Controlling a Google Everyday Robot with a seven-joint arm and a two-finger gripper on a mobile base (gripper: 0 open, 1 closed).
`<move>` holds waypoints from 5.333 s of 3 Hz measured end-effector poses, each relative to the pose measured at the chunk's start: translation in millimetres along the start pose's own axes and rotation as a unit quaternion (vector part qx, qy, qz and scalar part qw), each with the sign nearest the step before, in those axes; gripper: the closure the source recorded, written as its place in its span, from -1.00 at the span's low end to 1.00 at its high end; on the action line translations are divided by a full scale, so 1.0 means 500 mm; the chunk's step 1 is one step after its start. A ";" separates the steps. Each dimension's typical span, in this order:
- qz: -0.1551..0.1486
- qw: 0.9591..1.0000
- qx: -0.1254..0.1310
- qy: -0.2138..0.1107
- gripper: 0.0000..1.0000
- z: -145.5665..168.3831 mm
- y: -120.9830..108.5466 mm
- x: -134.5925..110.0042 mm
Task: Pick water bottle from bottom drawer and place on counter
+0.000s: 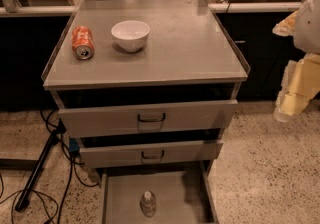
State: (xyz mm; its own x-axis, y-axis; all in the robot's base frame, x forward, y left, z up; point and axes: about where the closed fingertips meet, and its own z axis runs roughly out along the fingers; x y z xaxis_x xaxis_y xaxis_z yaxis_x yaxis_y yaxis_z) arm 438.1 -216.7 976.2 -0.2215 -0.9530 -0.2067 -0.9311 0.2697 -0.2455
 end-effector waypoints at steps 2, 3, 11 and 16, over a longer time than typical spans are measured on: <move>0.011 1.000 0.003 -0.009 -1.00 0.037 0.023 0.010; 0.026 0.999 0.003 -0.022 -1.00 0.086 0.053 0.019; 0.058 0.994 -0.053 -0.078 -1.00 0.444 0.226 0.024; 0.062 0.978 -0.124 -0.154 -1.00 0.773 0.349 0.004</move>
Offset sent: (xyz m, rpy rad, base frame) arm -0.0118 -0.0009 -0.0454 0.0394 0.0127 -0.0325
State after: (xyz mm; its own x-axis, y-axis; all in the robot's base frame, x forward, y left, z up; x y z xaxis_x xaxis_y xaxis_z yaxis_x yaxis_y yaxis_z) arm 387.1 -118.3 566.8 -0.2755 -0.8175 -0.5058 -0.9527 0.3025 0.0299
